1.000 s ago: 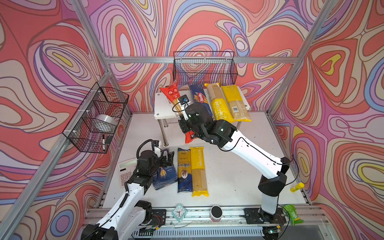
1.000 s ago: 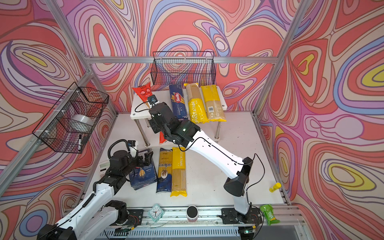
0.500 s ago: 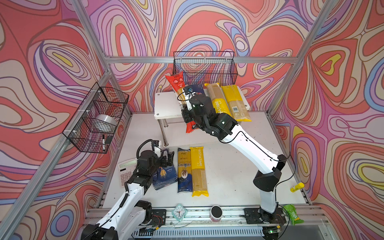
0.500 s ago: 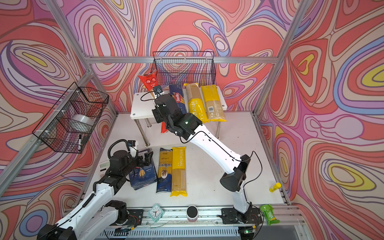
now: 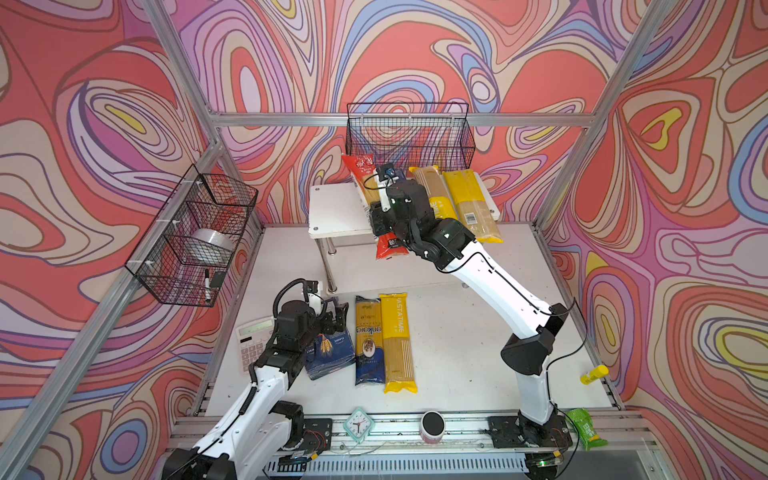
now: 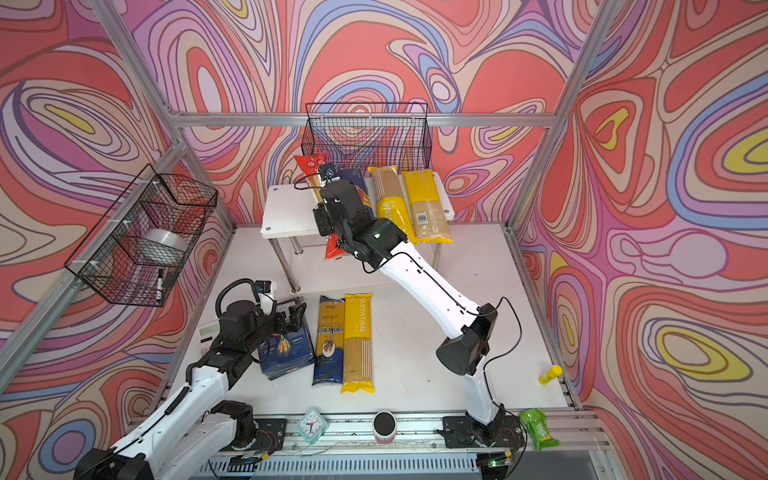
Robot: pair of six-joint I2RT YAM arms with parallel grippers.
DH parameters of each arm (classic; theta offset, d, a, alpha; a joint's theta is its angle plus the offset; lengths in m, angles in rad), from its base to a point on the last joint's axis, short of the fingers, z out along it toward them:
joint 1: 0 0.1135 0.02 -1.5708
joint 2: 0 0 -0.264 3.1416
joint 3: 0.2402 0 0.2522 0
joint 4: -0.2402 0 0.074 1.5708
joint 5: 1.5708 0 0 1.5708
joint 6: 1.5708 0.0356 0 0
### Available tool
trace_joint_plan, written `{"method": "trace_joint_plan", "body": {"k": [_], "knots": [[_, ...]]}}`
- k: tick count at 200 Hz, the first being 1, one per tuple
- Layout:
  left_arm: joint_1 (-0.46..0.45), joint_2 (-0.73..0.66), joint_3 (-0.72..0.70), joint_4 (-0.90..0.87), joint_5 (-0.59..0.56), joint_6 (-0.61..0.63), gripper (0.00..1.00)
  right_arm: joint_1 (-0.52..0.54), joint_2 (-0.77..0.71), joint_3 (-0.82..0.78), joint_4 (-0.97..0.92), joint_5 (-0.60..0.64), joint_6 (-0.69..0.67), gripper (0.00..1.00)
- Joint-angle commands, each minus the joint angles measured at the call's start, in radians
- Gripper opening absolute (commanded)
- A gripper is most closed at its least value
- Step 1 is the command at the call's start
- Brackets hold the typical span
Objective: Arrange pasta packages on shelves
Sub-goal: Place the pasta bag on the shelf.
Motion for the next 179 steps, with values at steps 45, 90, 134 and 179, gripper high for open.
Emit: {"method": "trace_joint_plan", "body": {"k": [45,90,134,179], "knots": [[-0.003,-0.006,-0.002,-0.003,0.004,0.010,1.00,-0.013,-0.010,0.028,0.106,-0.029,0.023,0.46],[-0.003,-0.003,-0.002,-0.003,0.002,0.009,1.00,-0.013,-0.127,-0.073,0.141,-0.212,0.002,0.48],[-0.003,-0.008,-0.005,-0.003,0.002,0.010,1.00,-0.013,-0.349,-0.319,0.152,-0.387,-0.096,0.38],[-0.003,0.004,0.003,-0.004,0.006,0.011,1.00,-0.013,-0.488,-0.468,0.048,-0.375,-0.154,0.26]]}}
